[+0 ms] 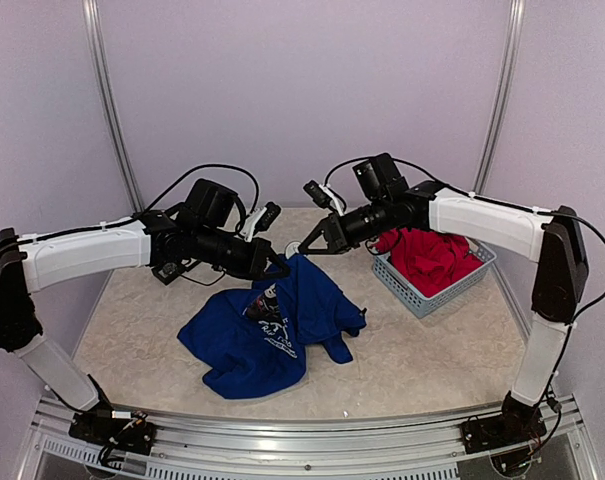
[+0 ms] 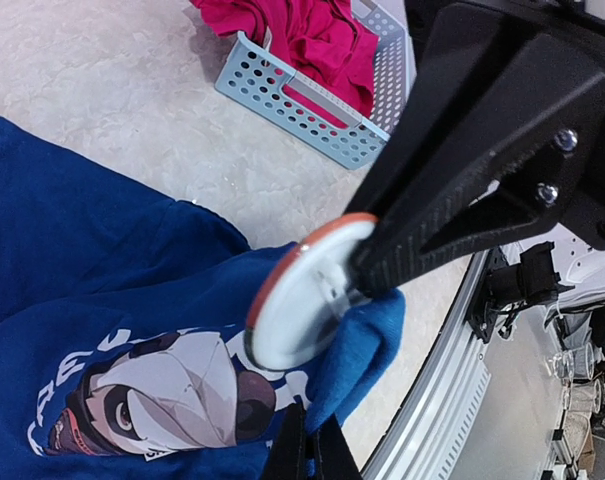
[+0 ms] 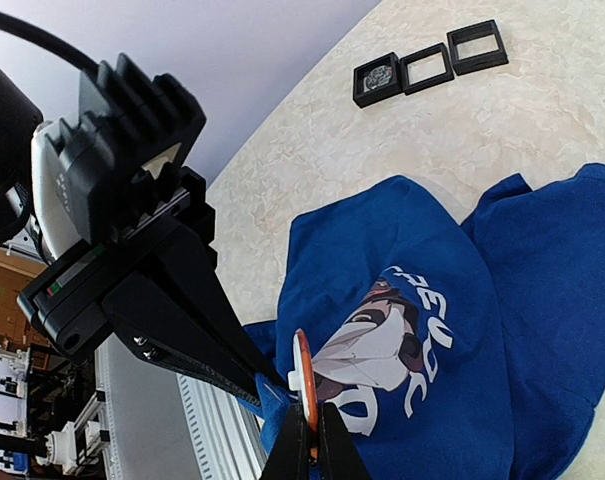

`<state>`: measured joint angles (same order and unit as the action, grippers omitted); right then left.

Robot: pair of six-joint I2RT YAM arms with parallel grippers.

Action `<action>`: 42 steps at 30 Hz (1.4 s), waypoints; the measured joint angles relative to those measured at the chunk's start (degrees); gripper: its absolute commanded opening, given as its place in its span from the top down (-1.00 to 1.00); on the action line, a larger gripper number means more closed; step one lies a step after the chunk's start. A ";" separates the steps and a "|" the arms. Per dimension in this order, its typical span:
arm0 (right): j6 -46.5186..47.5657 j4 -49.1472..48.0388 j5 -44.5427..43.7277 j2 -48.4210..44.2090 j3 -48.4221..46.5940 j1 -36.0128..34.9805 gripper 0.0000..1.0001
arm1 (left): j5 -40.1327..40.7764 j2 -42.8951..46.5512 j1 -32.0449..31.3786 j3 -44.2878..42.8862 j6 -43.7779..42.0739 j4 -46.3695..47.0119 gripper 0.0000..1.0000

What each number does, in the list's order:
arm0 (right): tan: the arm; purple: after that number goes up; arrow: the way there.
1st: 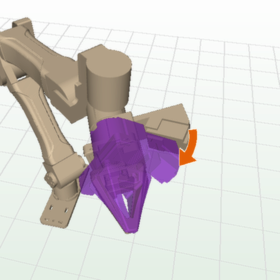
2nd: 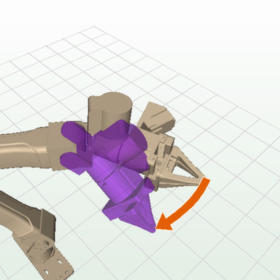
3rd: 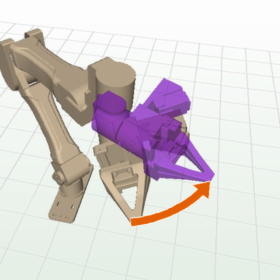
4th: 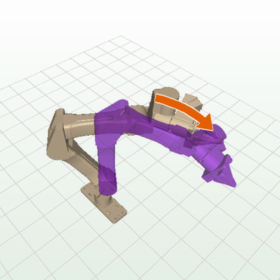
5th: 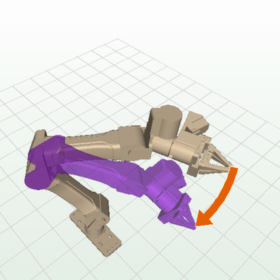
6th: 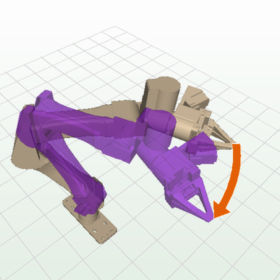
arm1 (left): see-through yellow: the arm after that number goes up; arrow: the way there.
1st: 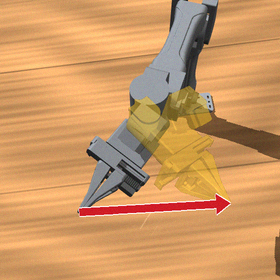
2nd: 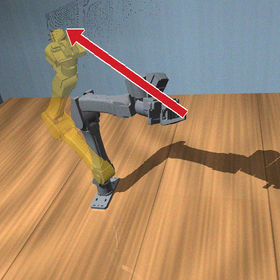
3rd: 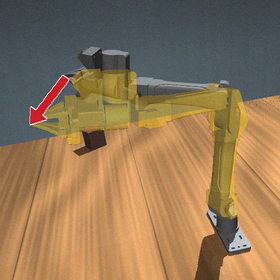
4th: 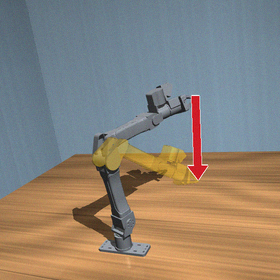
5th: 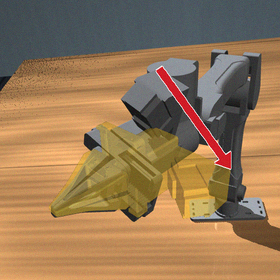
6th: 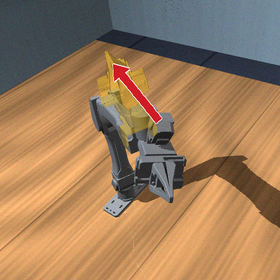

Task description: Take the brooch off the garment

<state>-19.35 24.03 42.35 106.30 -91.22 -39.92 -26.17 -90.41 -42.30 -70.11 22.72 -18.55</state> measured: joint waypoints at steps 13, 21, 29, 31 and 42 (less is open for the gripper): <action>4.98 4.87 -5.81 -1.20 0.00 -1.20 1.00 | 1.31 0.02 0.00 0.00 1.44 0.00 1.00; 6.54 6.99 -8.37 -1.20 -0.02 -1.29 1.00 | 2.25 0.28 0.22 0.22 2.38 0.07 1.00; 6.23 7.87 -12.41 -1.40 0.00 -1.29 1.00 | 2.80 1.99 1.01 3.15 3.08 1.09 1.00; 5.46 7.82 -14.53 -1.88 0.00 -1.29 1.00 | 3.19 2.38 1.03 4.33 3.28 1.38 1.00; -0.42 3.89 -19.78 -6.84 2.73 0.98 1.00 | 8.39 5.79 1.70 8.07 5.51 1.29 -0.13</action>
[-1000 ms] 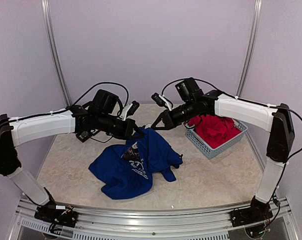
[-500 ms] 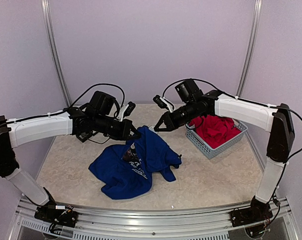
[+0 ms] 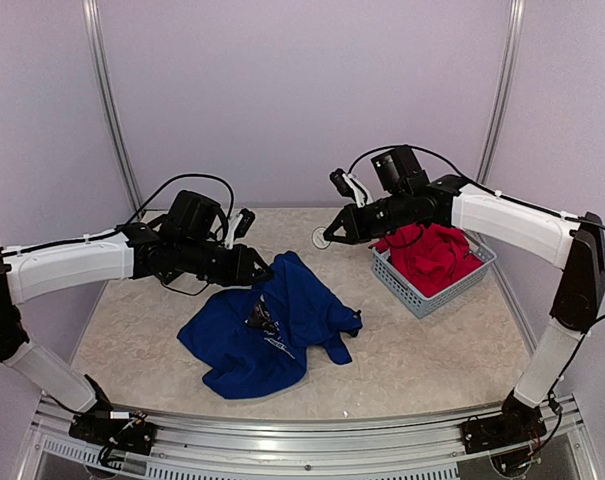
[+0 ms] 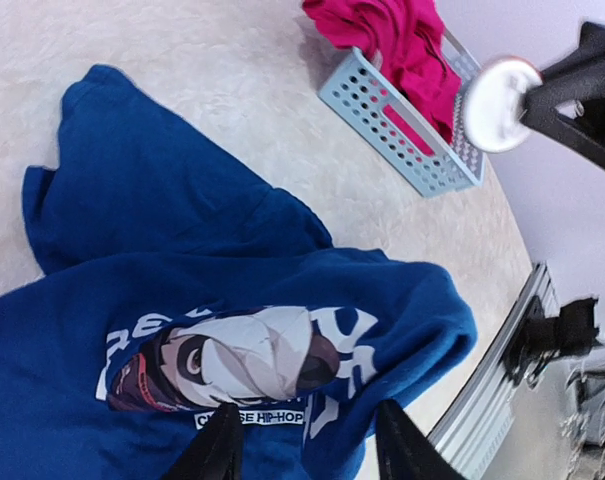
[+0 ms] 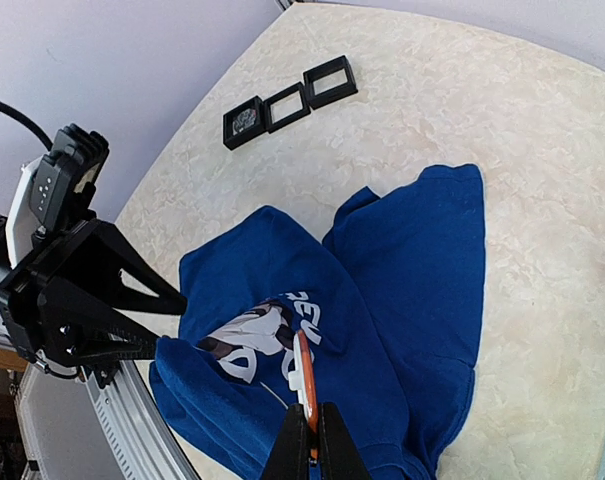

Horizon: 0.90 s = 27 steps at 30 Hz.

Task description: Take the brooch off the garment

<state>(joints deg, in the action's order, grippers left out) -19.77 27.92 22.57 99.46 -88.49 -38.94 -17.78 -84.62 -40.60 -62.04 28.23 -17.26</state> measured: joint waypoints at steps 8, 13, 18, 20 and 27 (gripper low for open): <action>-0.96 -3.80 5.38 -3.17 2.45 3.63 1.00 | 5.11 4.39 4.74 -0.24 3.13 -0.83 -0.69; -0.87 -5.22 10.21 -3.32 2.49 3.93 1.00 | 3.26 5.88 6.12 -1.99 3.54 -0.35 -0.82; -1.64 -7.87 17.42 -3.32 2.75 3.93 1.00 | -6.54 5.88 6.10 -3.28 3.56 5.03 -0.85; -2.47 -9.33 20.39 -3.32 3.06 3.91 1.00 | -10.97 5.49 6.01 -3.34 3.72 7.32 -0.85; -5.40 -13.05 29.55 -3.10 3.19 3.32 1.00 | -21.62 1.40 4.42 -6.95 3.61 10.43 -0.59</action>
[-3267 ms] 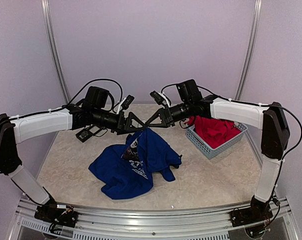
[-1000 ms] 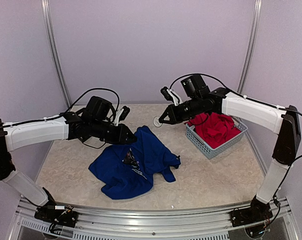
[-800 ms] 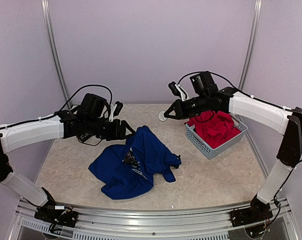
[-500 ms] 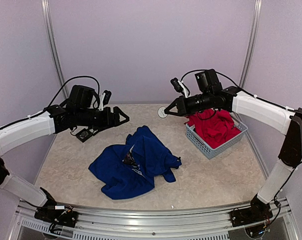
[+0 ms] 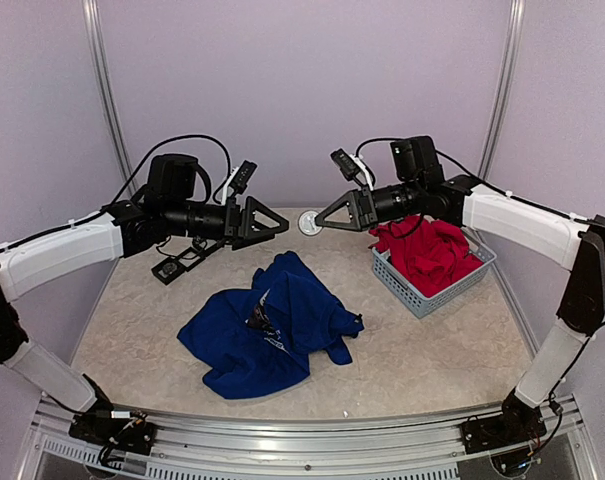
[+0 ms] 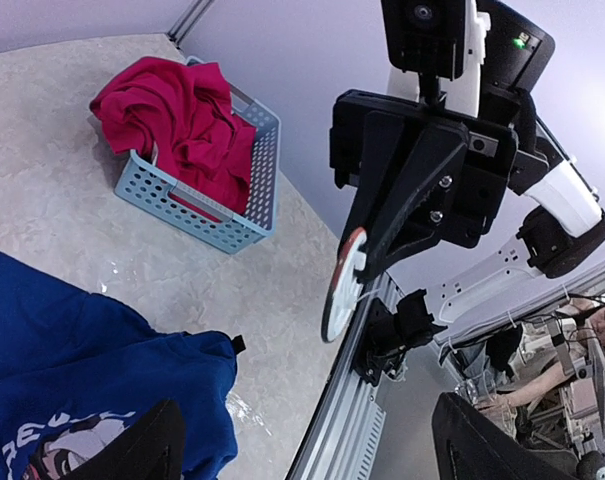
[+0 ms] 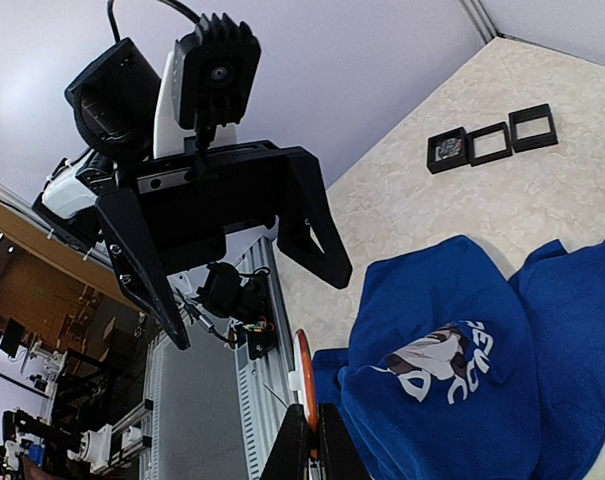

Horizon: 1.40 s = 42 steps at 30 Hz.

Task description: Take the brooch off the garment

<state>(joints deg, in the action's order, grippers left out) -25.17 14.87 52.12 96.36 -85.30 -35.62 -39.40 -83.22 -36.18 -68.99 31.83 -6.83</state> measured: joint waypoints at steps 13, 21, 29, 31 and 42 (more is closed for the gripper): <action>-2.21 -1.66 6.93 2.60 -0.04 -2.10 1.00 | -5.51 -4.92 -1.16 -3.17 -0.44 -0.09 0.29; -2.84 -2.56 7.19 2.64 -0.04 -2.10 1.00 | -6.34 -4.92 -1.38 -3.17 -0.20 -0.07 0.63; -2.84 -2.51 7.15 2.89 -0.04 -2.10 0.91 | -6.97 -4.92 -2.10 -3.28 -0.22 0.00 1.00; -2.71 -2.49 7.08 2.97 -0.04 -2.10 0.75 | -6.93 -4.94 -2.12 -3.37 -0.15 0.02 1.00; -1.03 -3.06 0.52 1.97 1.38 -2.21 -0.19 | -5.92 -4.22 -0.74 -0.98 2.25 2.89 1.00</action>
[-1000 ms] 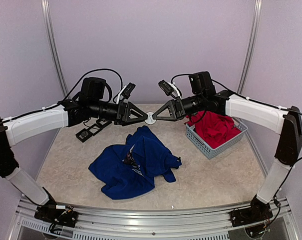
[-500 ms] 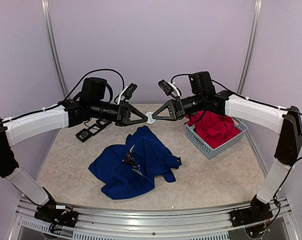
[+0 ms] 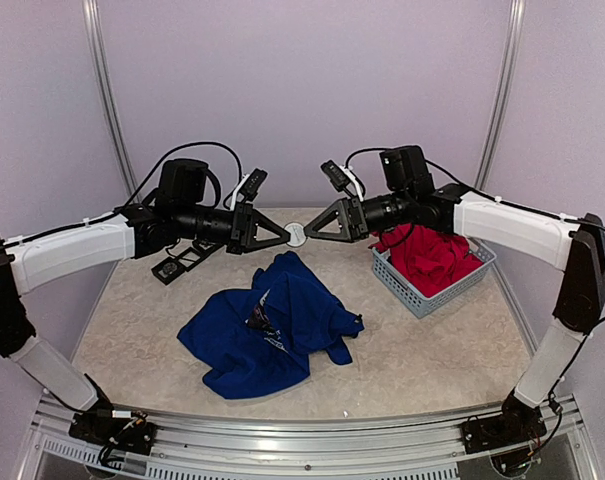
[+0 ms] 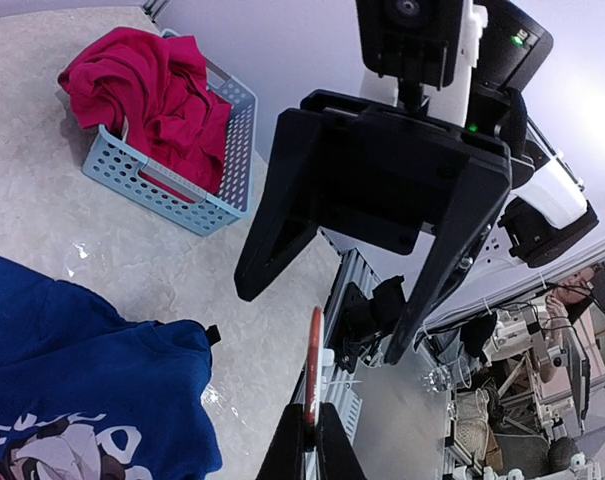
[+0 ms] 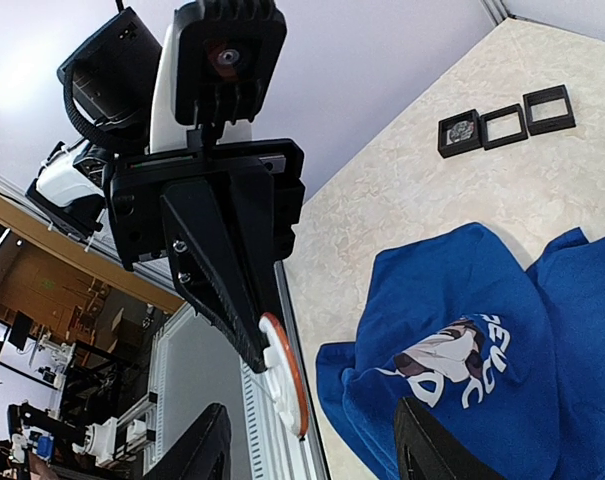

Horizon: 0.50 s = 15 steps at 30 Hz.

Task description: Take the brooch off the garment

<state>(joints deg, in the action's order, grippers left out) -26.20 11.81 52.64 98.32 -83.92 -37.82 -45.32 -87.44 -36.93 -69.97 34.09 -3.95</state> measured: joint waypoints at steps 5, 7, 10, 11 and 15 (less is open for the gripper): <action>1.07 -1.07 -2.58 -1.64 2.45 -1.07 -0.22 | 0.55 0.90 1.03 1.44 1.66 0.74 1.00; 1.31 -1.22 -3.15 -1.81 2.91 -1.66 -0.21 | 0.55 1.01 1.11 1.51 2.03 1.18 1.00; 1.53 -1.33 -4.20 -1.81 3.02 -2.49 -0.15 | 0.50 1.11 1.11 1.51 2.49 1.97 1.00; 1.55 -1.44 -4.48 -1.81 3.02 -2.71 -0.12 | 0.48 1.14 1.11 1.51 2.56 2.12 1.00; 1.55 -2.23 -5.20 -1.81 3.02 -3.28 -0.02 | 0.24 1.14 1.11 1.51 2.78 2.27 1.00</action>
<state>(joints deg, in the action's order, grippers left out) -24.64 9.58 47.44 96.51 -80.90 -41.10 -45.08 -86.30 -35.81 -68.47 36.86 -1.67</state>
